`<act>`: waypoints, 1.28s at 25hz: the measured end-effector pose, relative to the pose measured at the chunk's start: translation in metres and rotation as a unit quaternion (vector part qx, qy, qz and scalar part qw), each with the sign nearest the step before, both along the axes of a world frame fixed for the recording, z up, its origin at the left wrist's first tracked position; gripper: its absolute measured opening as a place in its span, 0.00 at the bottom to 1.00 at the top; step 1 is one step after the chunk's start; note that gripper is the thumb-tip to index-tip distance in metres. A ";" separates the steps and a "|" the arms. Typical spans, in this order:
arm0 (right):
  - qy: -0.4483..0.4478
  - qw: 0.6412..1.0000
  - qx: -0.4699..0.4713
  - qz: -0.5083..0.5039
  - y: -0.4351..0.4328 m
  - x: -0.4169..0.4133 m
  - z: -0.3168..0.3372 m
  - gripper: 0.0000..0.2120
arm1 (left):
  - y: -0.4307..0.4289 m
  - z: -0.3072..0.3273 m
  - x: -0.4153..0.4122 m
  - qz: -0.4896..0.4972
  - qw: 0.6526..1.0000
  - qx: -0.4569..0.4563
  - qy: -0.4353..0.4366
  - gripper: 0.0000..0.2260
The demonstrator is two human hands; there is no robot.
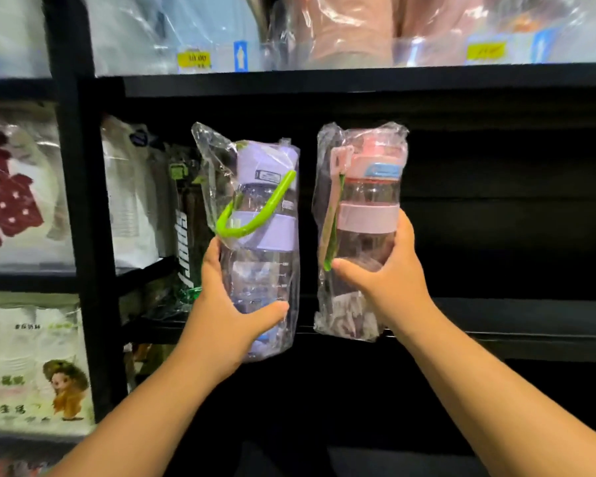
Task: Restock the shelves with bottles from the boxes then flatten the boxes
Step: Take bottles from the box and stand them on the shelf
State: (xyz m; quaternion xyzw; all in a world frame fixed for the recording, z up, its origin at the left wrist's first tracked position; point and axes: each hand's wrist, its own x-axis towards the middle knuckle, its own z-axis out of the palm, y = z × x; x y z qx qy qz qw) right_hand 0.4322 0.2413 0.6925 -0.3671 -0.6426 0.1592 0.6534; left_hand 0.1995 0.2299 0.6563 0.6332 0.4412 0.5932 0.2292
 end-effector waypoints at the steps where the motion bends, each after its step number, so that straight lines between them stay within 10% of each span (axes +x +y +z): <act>1: 0.002 1.000 -0.008 0.004 0.014 -0.001 -0.006 0.44 | 0.003 0.000 0.004 0.014 1.000 0.002 -0.004 0.53; 13: -0.167 0.967 -0.139 -0.135 0.115 -0.039 -0.023 0.44 | 0.024 -0.007 0.003 0.129 0.992 0.000 -0.009 0.55; 27: -0.076 0.989 -0.069 -0.111 0.088 -0.037 -0.019 0.43 | 0.014 0.005 0.013 0.083 0.996 0.021 0.007 0.52; 32: 0.172 0.930 -0.075 0.317 0.031 -0.037 0.002 0.34 | 0.010 0.013 0.038 -0.010 0.995 0.046 0.087 0.55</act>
